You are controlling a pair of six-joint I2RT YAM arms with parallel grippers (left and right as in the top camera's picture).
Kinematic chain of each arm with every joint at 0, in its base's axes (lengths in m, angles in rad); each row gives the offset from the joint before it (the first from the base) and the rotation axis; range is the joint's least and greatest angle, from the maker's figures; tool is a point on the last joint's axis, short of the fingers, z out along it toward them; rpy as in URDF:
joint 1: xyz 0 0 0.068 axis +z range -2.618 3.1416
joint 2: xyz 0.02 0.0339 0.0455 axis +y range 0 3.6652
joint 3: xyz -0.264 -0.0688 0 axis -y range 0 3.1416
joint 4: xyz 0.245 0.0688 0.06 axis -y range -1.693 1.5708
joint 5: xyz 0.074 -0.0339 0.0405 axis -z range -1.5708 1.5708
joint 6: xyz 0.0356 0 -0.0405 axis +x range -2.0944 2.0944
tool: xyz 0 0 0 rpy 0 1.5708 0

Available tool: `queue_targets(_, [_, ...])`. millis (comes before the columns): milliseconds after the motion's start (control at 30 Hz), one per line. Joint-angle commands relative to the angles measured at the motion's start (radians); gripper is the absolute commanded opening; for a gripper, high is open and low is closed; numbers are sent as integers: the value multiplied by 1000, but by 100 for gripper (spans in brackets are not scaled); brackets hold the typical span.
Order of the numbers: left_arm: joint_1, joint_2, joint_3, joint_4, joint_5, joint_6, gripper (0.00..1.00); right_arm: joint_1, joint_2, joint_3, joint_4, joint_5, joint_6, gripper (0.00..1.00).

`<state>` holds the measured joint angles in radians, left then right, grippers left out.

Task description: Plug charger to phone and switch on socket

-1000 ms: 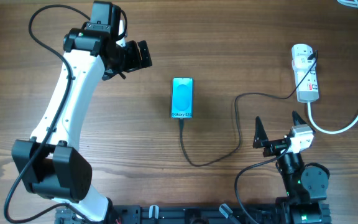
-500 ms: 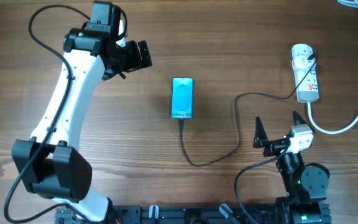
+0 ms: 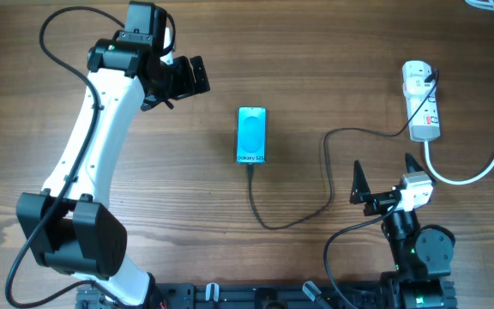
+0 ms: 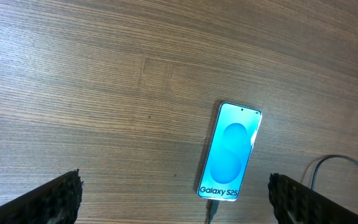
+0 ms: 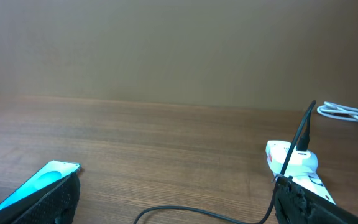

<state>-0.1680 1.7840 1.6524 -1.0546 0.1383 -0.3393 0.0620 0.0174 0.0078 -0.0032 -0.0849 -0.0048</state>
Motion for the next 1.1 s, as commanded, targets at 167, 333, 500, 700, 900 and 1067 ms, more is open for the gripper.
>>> queue_targets(167, [-3, 6, -3, -1, -10, -10, 100, -3, -14, -2, 0, 13, 8, 100])
queue_targets(333, [-3, 6, -3, -1, -9, -9, 100, -3, -14, -2, 4, -1, 8, 100])
queue_targets(500, [-3, 6, -3, -1, -10, -9, 100, -3, -14, -2, 5, -1, 8, 100])
queue_targets(700, [-3, 6, -3, -1, -10, -9, 100, -3, -14, -2, 5, -1, 8, 100])
queue_targets(900, [-3, 6, -3, -1, -10, -9, 100, -3, -14, -2, 5, -1, 8, 100])
queue_targets(1067, [-3, 6, -3, -1, -10, -10, 100, -3, -14, -2, 5, -1, 8, 100])
